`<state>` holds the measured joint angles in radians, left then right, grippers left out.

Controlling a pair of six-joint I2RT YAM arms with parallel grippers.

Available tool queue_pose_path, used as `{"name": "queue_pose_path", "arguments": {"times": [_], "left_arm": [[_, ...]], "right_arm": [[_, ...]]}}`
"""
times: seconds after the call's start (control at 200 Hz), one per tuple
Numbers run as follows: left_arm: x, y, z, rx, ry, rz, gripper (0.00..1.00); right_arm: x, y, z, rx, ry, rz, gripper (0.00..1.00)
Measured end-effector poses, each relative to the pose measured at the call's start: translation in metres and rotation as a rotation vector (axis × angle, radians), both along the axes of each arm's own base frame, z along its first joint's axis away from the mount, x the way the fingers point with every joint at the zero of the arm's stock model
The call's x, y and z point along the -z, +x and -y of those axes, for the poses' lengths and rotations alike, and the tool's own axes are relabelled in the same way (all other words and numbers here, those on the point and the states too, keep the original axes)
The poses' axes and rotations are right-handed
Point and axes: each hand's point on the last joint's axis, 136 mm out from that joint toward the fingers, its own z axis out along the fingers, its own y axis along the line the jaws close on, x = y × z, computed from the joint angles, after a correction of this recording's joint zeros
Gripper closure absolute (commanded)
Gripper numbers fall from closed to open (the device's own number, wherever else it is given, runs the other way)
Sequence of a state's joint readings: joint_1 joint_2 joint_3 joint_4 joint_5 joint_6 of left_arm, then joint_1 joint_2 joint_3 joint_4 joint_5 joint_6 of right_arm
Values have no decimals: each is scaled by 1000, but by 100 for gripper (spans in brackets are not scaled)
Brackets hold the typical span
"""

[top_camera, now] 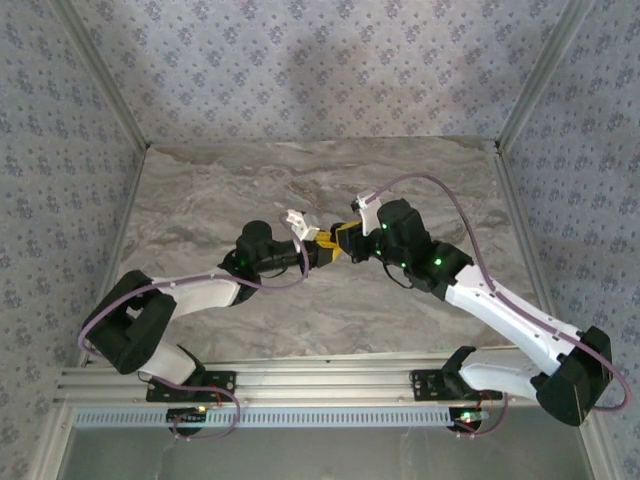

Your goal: Insert wireless bluetooth earbuds into charging case

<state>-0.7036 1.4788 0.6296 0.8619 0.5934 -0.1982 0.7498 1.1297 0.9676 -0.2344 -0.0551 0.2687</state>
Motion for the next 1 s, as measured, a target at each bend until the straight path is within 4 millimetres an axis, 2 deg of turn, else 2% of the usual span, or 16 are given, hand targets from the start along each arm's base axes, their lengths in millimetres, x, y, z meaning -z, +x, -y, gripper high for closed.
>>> {"name": "queue_pose_path", "arguments": {"times": [0.195,0.475,0.73,0.999], "left_arm": [[0,1,-1,-8,1,-1,86],[-2,2,-2,-19,0,10,86],[-7,2,-2,-19,-8,30,85],[-11,2,-2,-18,-19,43,85]], "right_arm": [[2,0,-1,5,-10,-2,80],[7,-3,-3,0,-3,-38,68],[-2,-8,-1,-14,38,-61,57],[-18,-9,11,-12,131,-107,56]]}}
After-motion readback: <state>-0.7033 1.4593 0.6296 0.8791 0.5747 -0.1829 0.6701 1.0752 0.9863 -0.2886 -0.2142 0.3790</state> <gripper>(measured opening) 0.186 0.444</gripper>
